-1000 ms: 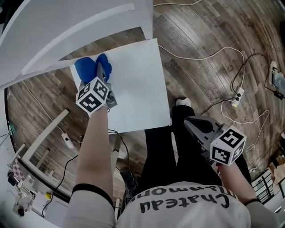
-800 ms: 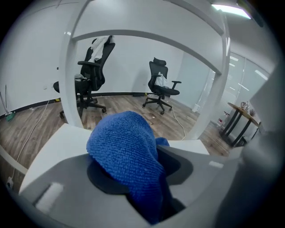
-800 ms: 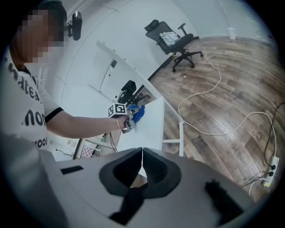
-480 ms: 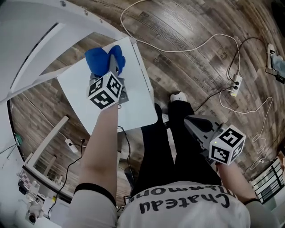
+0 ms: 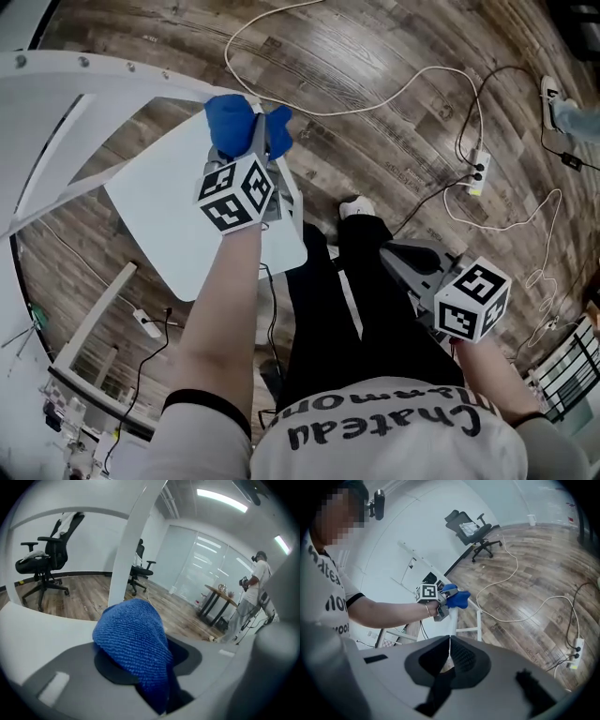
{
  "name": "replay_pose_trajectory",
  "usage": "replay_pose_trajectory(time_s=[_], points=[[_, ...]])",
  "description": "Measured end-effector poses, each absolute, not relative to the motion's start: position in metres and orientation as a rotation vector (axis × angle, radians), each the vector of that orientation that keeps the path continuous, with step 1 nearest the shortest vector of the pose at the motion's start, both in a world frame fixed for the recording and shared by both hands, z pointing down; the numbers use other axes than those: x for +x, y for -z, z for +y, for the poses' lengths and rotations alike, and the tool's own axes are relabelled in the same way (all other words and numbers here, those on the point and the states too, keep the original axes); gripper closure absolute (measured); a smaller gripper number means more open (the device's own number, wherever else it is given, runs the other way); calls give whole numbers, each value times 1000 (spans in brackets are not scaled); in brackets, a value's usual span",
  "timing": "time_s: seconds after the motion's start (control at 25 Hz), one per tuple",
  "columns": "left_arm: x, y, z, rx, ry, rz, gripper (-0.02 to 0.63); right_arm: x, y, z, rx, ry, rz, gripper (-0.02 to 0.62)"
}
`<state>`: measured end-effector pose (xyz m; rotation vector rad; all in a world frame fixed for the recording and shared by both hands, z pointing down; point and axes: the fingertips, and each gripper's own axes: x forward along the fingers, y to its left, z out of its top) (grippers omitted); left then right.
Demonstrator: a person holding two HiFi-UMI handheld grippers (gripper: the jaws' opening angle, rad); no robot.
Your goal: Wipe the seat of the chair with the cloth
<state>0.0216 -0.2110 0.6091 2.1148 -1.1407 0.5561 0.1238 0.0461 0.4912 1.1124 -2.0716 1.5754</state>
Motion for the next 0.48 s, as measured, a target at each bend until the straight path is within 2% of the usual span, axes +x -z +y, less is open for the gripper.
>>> replay_pose_trajectory(time_s=[0.24,0.48], points=[[3,-565,-207,2100,-340,-1237,448,113,-484,34,1034,-1531,-2096,578],[-140,-582,-197,1958,-483,-1450,449,66,-482,15,862,-1487,-2142,578]])
